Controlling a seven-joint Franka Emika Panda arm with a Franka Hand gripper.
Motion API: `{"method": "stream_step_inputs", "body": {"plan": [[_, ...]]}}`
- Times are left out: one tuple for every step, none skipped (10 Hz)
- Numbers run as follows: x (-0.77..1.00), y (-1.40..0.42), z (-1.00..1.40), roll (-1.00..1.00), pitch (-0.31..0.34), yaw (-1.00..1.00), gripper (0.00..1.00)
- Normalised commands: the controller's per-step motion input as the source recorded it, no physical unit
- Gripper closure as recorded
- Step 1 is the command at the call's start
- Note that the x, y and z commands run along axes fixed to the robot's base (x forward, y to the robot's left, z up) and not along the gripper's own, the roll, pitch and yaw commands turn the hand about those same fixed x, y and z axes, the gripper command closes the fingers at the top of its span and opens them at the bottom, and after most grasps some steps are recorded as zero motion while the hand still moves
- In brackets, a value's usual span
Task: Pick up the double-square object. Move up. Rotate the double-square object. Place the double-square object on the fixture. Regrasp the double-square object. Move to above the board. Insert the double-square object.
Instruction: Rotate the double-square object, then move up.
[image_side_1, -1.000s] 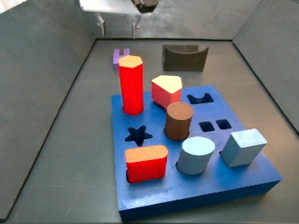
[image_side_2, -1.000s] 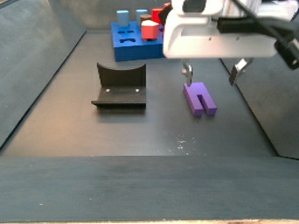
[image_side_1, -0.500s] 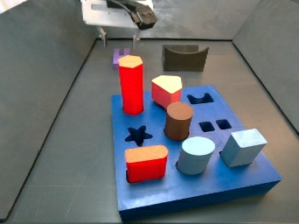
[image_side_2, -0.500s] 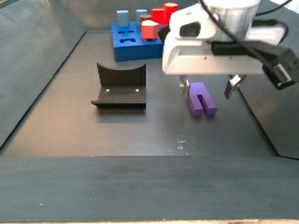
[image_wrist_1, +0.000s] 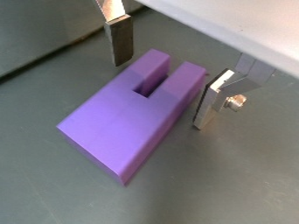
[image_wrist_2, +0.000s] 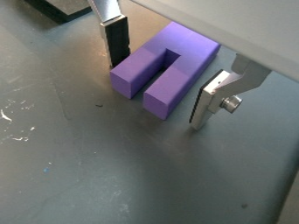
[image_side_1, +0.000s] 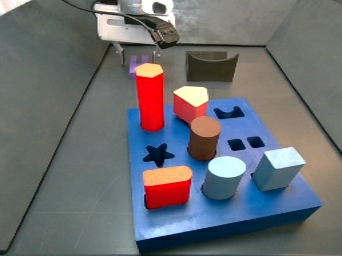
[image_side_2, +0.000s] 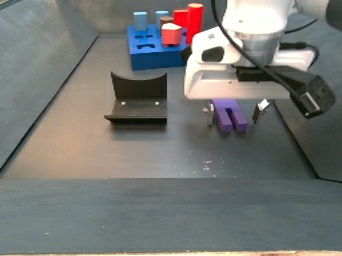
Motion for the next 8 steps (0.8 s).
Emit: {"method": "stream_step_inputs", "body": {"plan": [[0.00,0.00,0.00,0.00,0.000,0.00,1.00],[0.00,0.00,1.00,0.00,0.000,0.00,1.00],[-0.01,0.00,1.00,0.00,0.009,0.00,1.00],[-0.02,0.00,1.00,0.00,0.020,0.00,1.00],[-0.02,0.01,0.87,0.01,0.044,-0.01,1.00],[-0.02,0.01,0.79,0.02,0.051,-0.01,1.00],[-0.02,0.01,0.62,0.03,0.060,-0.01,1.00],[-0.02,0.01,0.49,0.04,0.059,-0.02,1.00]]}}
